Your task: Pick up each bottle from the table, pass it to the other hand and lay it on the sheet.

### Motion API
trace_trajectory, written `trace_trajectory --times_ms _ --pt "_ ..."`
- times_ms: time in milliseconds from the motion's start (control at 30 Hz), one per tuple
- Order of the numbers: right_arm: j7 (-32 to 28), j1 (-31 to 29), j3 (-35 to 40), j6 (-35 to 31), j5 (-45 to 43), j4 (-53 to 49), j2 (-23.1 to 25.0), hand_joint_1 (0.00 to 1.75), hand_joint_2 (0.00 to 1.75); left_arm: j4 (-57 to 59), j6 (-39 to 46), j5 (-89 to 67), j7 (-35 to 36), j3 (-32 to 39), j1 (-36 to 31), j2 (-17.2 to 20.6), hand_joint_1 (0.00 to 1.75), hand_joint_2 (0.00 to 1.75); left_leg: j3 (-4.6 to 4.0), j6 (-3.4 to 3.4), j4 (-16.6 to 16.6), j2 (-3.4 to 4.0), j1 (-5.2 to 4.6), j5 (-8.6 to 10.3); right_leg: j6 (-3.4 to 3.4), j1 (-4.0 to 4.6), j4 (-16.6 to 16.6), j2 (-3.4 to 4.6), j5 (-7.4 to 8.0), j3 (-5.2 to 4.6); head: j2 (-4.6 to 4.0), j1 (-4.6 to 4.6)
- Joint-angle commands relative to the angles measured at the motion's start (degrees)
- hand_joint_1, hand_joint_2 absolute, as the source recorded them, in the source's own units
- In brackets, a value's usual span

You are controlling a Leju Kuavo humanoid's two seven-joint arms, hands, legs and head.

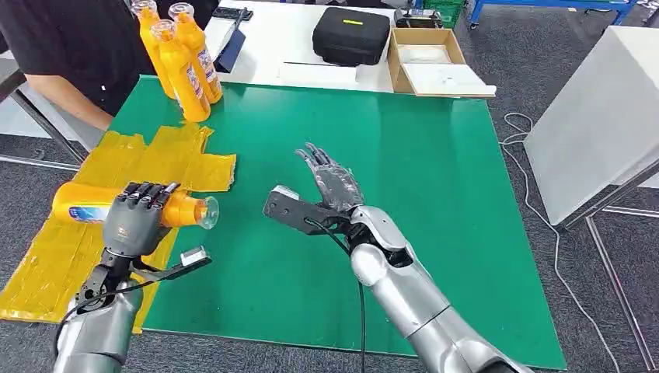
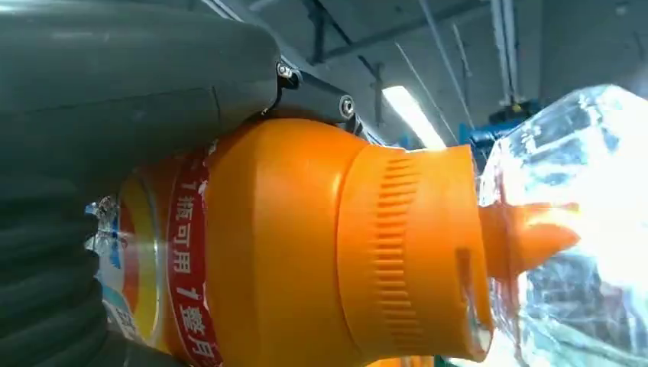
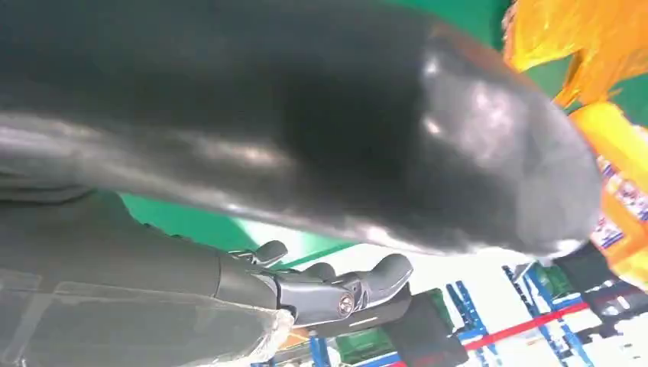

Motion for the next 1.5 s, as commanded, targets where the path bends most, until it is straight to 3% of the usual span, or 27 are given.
trace_trajectory --times_ms 33,100,133,167,200,233,400,733,833,900,933,1000,1033,1067,1100,1167,1200,1333,1500 --pt "0.1 -1.4 4.0 0.3 -0.8 1.6 -0.7 0.00 0.00 8.0 0.2 -1.9 3.5 -0.7 -0.8 -1.2 1.75 1.75 0.32 -0.14 -0.1 0.01 -0.02 -0.11 -0.08 -0.02 0.0 -0.02 -0.12 0.29 0.00 0.00" --pt "0.2 -1.4 3.7 0.5 -0.5 1.3 -0.6 0.00 0.00 8.7 0.2 -2.1 5.1 -2.9 0.5 -0.5 1.75 1.75 0.50 -0.22 0.0 -0.07 0.00 -0.19 -0.12 0.00 0.0 -0.12 -0.24 0.51 0.00 -0.02" --pt "0.3 -0.9 3.3 0.9 0.3 0.6 -0.6 0.00 0.00 9.1 0.2 0.2 9.9 -9.1 1.0 1.5 1.75 1.75 0.60 -0.26 0.0 -0.05 -0.03 -0.24 -0.14 -0.03 0.0 -0.11 -0.29 0.57 0.00 0.00" --pt "0.3 -0.8 3.4 0.9 0.3 0.4 -0.7 0.00 0.00 9.6 0.2 -0.3 8.9 -7.5 0.8 0.8 1.75 1.75 0.42 -0.19 0.0 -0.07 -0.02 -0.15 -0.11 -0.02 0.0 -0.11 -0.20 0.42 0.00 0.02" --pt "0.3 -0.6 3.4 0.9 0.4 0.1 -0.7 0.00 0.00 11.6 0.2 -1.4 8.2 -5.9 0.0 0.0 0.28 1.75 0.23 -0.13 0.0 -0.05 0.00 -0.08 -0.08 -0.01 0.0 -0.08 -0.11 0.24 0.00 -0.02" --pt "0.3 -0.3 3.6 0.9 0.5 -0.4 -1.0 0.00 0.00 12.5 0.2 -1.5 7.7 -4.7 -0.4 -0.7 0.00 1.75 0.38 -0.19 -0.1 -0.10 -0.01 -0.12 -0.11 -0.02 0.0 -0.14 -0.18 0.39 0.00 -0.02" --pt "0.2 0.2 4.1 1.1 0.6 -1.1 -2.0 0.00 0.00 17.1 0.2 -1.9 11.7 -8.4 -1.9 -0.5 0.00 1.75 0.43 -0.21 0.0 -0.19 -0.01 -0.14 -0.11 0.00 0.0 -0.21 -0.21 0.42 0.00 0.00" --pt "1.0 0.2 3.9 2.3 0.3 -2.9 -1.9 0.00 0.00 18.4 0.2 -1.2 8.8 -8.8 -2.5 -1.3 0.00 1.75 0.34 -0.19 0.0 -0.13 0.00 -0.14 -0.10 0.01 0.0 -0.18 -0.20 0.33 0.00 0.00" --pt "1.3 0.6 3.8 2.5 0.2 -3.7 -2.2 0.00 0.00 17.4 0.2 1.6 5.7 -5.5 -2.7 -2.3 0.00 1.75 0.27 -0.16 0.0 -0.12 0.01 -0.10 -0.08 0.02 0.0 -0.17 -0.15 0.27 0.00 0.00" --pt "1.6 1.2 3.7 2.6 0.1 -4.5 -2.3 0.00 0.00 17.3 0.2 3.5 -1.0 3.1 -3.6 -4.3 0.00 1.75 0.29 -0.17 0.0 -0.14 0.03 -0.12 -0.09 0.04 0.0 -0.20 -0.17 0.29 0.00 0.00" --pt "1.7 1.4 3.6 2.6 0.1 -4.8 -2.3 0.00 0.00 17.0 0.2 7.4 -1.4 2.3 -3.7 -4.1 0.00 0.00 0.38 -0.21 0.0 -0.13 0.03 -0.17 -0.11 0.04 0.0 -0.19 -0.22 0.38 0.00 0.00" --pt "1.9 1.9 3.3 2.6 0.1 -5.3 -2.3 0.00 0.00 16.4 0.2 18.0 -1.4 -1.8 -3.8 -2.4 0.00 0.00 0.38 -0.20 0.0 -0.12 0.03 -0.17 -0.11 0.05 0.0 -0.17 -0.21 0.38 0.00 0.00" --pt "2.0 2.1 2.7 2.3 -0.1 -5.9 -2.3 0.00 0.00 14.5 0.2 28.9 -1.4 -7.1 -3.5 -0.4 0.00 0.00 0.28 -0.17 0.0 -0.09 0.04 -0.12 -0.10 0.05 0.0 -0.13 -0.15 0.28 0.00 0.00" --pt "2.0 2.1 2.7 2.3 -0.1 -5.9 -2.3 0.00 0.00 14.5 0.2 28.9 -1.4 -7.1 -3.5 -0.4 0.00 0.00 0.16 -0.14 0.0 -0.10 0.04 -0.07 -0.07 0.05 0.0 -0.14 -0.11 0.18 0.00 0.00" --pt "1.8 2.2 1.5 1.9 -1.2 -6.6 -2.0 0.00 0.00 11.0 0.2 45.2 -1.4 -15.5 -3.8 3.0 0.00 0.00 0.28 -0.21 0.1 -0.09 0.04 -0.15 -0.11 0.05 0.1 -0.16 -0.19 0.28 0.00 -0.02" --pt "0.8 1.2 -0.3 1.0 -3.6 -6.2 -1.1 0.00 0.00 4.2 -0.4 65.8 -1.4 -24.8 -5.2 7.5 0.00 0.00 0.06 -0.20 0.1 -0.16 0.12 -0.10 -0.12 0.12 0.1 -0.25 -0.15 0.10 0.00 -0.02" --pt "-0.9 1.1 -2.0 0.4 -6.4 -6.0 -0.4 0.00 0.00 -0.9 -6.6 76.6 -1.4 -24.5 -6.2 8.3 0.00 0.00 0.14 -0.24 0.2 -0.22 0.09 -0.13 -0.14 0.09 0.2 -0.33 -0.23 0.17 0.00 0.00" --pt "-5.0 0.9 -5.3 -4.6 -11.1 -5.1 0.3 0.00 0.00 -1.7 -19.8 86.3 -1.0 -20.8 -11.4 7.5 0.00 0.00 -0.03 -0.22 0.2 -0.26 0.15 -0.04 -0.12 0.14 0.2 -0.32 -0.13 -0.10 0.00 -0.04" --pt "-12.1 2.8 -6.6 -10.9 -16.0 -4.4 0.0 0.00 0.00 -5.5 -28.9 94.2 0.5 -21.3 -10.1 6.4 0.00 0.00 0.24 -0.26 0.1 -0.42 0.09 -0.03 -0.09 0.10 0.1 -0.30 -0.15 0.10 0.00 0.02"
